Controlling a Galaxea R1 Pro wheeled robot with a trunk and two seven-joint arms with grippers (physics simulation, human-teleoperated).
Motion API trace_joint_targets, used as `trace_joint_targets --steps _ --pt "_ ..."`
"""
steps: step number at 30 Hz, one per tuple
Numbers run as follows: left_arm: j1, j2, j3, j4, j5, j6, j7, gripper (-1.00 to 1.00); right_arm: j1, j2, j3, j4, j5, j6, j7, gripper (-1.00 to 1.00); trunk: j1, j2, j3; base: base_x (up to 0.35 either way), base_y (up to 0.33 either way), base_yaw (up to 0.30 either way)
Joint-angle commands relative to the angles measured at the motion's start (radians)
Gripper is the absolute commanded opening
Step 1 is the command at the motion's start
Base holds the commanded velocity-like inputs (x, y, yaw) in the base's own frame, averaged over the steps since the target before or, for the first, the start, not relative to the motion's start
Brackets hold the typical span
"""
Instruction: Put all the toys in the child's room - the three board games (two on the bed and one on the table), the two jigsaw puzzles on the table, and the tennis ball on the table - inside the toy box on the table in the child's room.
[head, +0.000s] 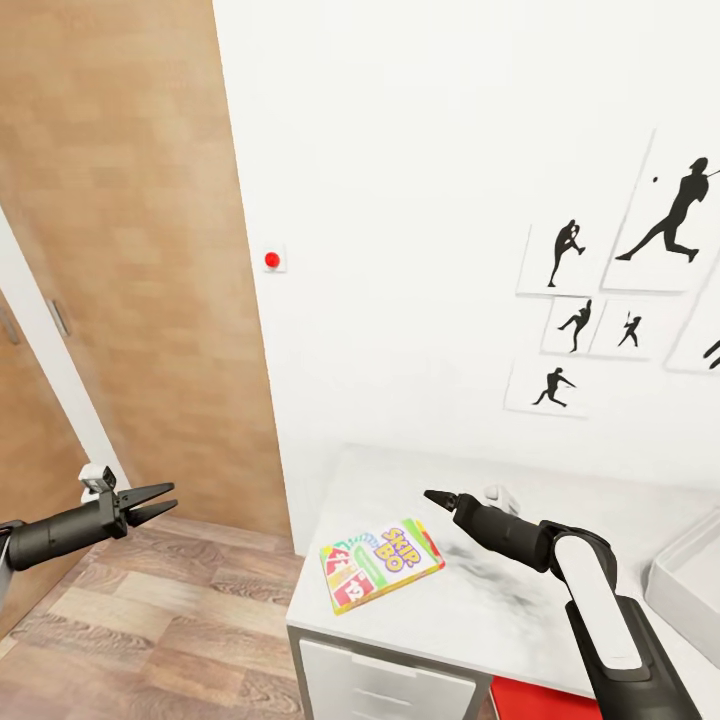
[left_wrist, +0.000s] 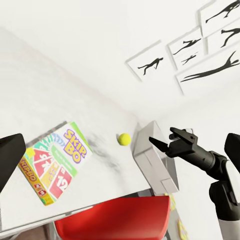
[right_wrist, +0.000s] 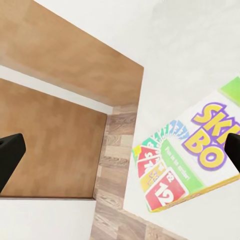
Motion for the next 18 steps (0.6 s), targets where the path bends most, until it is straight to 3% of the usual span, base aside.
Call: trace_joint_targets --steps 1,11,18 --pt "-0.001 0.0 0.0 0.0 -0.001 0.011 -0.004 1.0 -0.001 0.0 0.0 -0.001 -0.01 0.004 -0.01 1.0 0.001 -0.002 -0.002 0.012 0.007 0.0" --pt "-0.001 -0.001 -0.002 0.0 -0.002 0.009 -0.004 1.0 -0.003 -0.018 0.001 0.019 -0.012 0.012 0.002 1.0 0.001 -0.002 -0.002 0.002 0.001 -0.04" --pt "-0.001 -0.004 -0.004 0.0 -0.002 0.01 -0.004 1.0 -0.004 -0.022 -0.007 0.131 -0.02 0.019 0.025 1.0 0.001 -0.002 -0.002 0.0 0.0 -0.011"
